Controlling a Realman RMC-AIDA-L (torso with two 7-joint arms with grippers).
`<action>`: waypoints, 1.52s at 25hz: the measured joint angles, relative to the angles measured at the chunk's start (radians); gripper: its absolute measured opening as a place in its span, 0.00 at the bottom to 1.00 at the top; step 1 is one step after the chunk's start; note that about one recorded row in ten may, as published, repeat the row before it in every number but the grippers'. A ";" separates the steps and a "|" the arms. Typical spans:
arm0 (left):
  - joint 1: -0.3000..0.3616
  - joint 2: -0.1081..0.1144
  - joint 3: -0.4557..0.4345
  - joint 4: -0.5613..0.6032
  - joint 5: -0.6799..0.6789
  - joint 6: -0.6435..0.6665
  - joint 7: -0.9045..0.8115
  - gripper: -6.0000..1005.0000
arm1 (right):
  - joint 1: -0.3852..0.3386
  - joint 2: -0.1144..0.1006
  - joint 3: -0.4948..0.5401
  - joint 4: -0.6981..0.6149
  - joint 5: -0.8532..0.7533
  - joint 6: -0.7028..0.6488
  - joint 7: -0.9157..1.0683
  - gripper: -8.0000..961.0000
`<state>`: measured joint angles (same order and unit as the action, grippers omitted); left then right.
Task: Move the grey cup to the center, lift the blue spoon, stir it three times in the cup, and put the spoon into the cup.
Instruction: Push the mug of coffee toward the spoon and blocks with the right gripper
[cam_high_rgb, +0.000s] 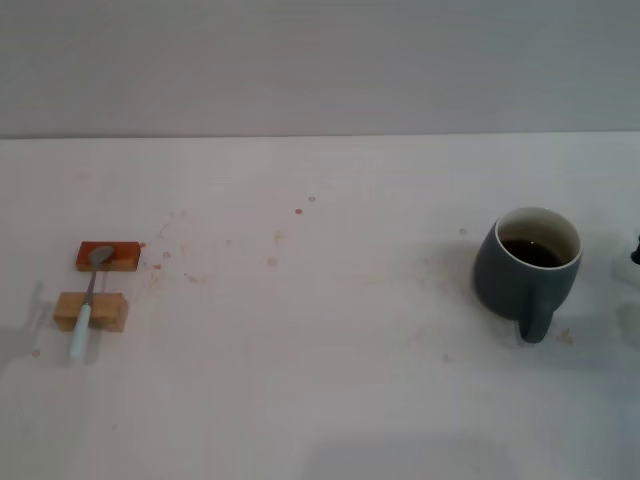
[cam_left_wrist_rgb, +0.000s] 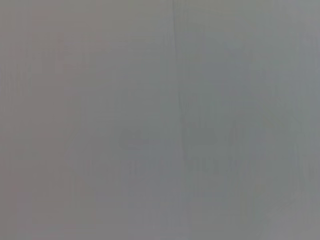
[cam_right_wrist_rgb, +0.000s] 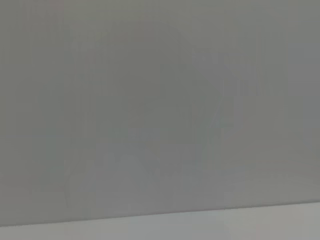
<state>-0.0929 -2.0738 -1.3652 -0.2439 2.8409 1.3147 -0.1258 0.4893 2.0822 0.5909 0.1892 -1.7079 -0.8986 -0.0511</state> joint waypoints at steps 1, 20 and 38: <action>0.000 0.000 0.000 0.000 0.000 0.000 0.000 0.80 | 0.000 0.000 -0.003 0.005 -0.001 0.000 0.000 0.01; -0.003 0.000 0.000 0.000 0.000 0.000 0.000 0.80 | 0.002 0.004 -0.116 0.069 -0.002 0.003 0.004 0.01; -0.005 0.000 0.000 -0.002 0.002 0.004 0.000 0.80 | 0.038 0.005 -0.197 0.143 -0.039 0.025 0.002 0.01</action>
<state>-0.0982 -2.0738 -1.3652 -0.2454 2.8426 1.3187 -0.1258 0.5275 2.0874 0.3940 0.3324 -1.7471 -0.8731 -0.0490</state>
